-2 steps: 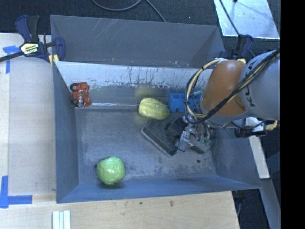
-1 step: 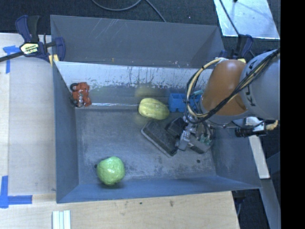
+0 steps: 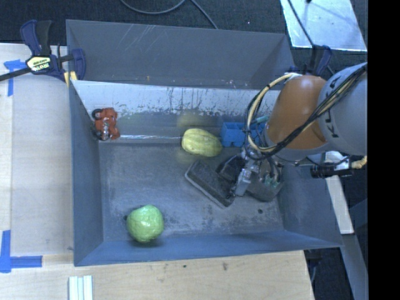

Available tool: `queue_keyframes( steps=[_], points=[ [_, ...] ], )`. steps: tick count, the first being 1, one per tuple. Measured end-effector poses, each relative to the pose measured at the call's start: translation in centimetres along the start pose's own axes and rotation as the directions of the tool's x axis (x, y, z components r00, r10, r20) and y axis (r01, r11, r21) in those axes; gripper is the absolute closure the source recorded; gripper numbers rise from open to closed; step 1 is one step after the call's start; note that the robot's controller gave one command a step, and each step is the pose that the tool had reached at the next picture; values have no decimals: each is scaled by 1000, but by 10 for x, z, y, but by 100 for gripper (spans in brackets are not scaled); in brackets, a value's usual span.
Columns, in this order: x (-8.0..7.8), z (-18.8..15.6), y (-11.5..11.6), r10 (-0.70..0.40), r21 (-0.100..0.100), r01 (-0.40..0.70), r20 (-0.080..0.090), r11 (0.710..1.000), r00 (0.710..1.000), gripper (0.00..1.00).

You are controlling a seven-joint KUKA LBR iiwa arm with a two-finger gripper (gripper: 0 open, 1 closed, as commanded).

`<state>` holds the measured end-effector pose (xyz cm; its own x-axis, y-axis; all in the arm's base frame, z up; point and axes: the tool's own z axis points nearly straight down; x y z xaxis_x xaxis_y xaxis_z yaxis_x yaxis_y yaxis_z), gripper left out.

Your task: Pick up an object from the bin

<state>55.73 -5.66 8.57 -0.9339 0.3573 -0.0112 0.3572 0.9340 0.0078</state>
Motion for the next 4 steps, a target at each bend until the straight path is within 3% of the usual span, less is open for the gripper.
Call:
queue_keyframes(
  steps=[2, 4],
  points=[
    [-1, -20, -1, -1, 1, 1, 3, 1000, 1000, 100],
    [2, -40, -2, -1, 5, 1, -12, 1000, 1000, 100]
  ],
)
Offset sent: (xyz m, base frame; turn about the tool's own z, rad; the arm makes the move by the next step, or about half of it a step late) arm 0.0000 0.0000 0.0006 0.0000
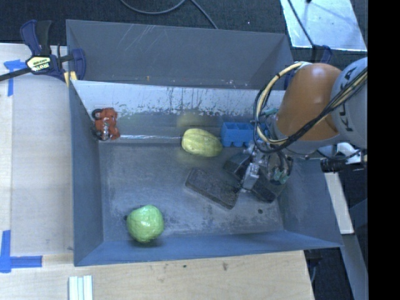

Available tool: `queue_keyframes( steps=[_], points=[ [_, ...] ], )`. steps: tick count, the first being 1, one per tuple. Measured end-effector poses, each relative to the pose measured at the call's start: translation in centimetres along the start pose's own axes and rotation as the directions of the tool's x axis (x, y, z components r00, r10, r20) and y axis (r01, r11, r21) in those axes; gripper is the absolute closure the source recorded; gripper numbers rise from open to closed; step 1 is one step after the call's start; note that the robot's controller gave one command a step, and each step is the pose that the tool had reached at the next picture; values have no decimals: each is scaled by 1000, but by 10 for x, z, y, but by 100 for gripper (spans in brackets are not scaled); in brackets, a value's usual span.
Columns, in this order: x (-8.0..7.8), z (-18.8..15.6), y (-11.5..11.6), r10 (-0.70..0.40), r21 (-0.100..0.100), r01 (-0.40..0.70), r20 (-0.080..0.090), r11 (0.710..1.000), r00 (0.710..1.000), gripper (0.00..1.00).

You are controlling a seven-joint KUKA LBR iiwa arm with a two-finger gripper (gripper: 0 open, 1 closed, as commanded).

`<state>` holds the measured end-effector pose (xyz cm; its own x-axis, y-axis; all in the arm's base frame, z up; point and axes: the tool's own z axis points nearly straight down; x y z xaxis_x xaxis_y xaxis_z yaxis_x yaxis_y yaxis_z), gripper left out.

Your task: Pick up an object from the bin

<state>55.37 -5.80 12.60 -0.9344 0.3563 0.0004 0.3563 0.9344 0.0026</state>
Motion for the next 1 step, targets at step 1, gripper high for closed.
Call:
queue_keyframes(
  steps=[1],
  points=[
    [-2, -22, 0, 0, -2, 0, 8, 1000, 1000, 100]
  ],
)
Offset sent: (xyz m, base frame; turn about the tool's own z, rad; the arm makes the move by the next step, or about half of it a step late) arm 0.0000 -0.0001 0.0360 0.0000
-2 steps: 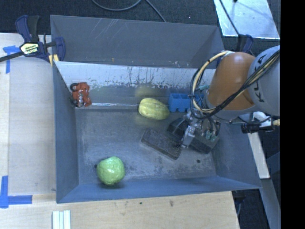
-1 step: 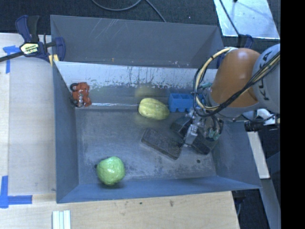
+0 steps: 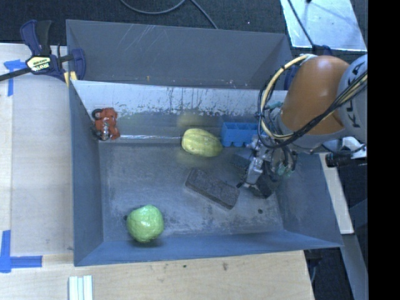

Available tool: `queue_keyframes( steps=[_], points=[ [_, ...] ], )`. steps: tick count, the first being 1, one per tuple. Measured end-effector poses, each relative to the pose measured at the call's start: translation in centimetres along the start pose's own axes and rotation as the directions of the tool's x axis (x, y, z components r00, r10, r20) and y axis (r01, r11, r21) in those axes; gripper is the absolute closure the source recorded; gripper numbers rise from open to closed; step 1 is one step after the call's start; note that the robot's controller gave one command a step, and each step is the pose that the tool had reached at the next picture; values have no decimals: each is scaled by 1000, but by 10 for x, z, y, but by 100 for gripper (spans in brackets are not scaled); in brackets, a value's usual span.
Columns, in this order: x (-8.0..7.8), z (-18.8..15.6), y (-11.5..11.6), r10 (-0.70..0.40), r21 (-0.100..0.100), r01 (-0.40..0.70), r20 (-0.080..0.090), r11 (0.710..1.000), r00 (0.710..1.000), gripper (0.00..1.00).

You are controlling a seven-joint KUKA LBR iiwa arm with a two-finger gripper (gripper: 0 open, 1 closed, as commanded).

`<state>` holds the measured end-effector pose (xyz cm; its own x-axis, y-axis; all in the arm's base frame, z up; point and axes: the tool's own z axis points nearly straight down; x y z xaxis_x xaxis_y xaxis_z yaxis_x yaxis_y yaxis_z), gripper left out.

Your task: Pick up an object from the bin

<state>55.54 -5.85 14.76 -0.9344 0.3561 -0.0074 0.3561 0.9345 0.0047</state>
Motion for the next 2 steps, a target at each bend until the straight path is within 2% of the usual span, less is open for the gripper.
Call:
queue_keyframes(
  steps=[2],
  points=[
    [0, -15, 0, -1, 0, 1, -1, 1000, 1000, 100]
  ],
)
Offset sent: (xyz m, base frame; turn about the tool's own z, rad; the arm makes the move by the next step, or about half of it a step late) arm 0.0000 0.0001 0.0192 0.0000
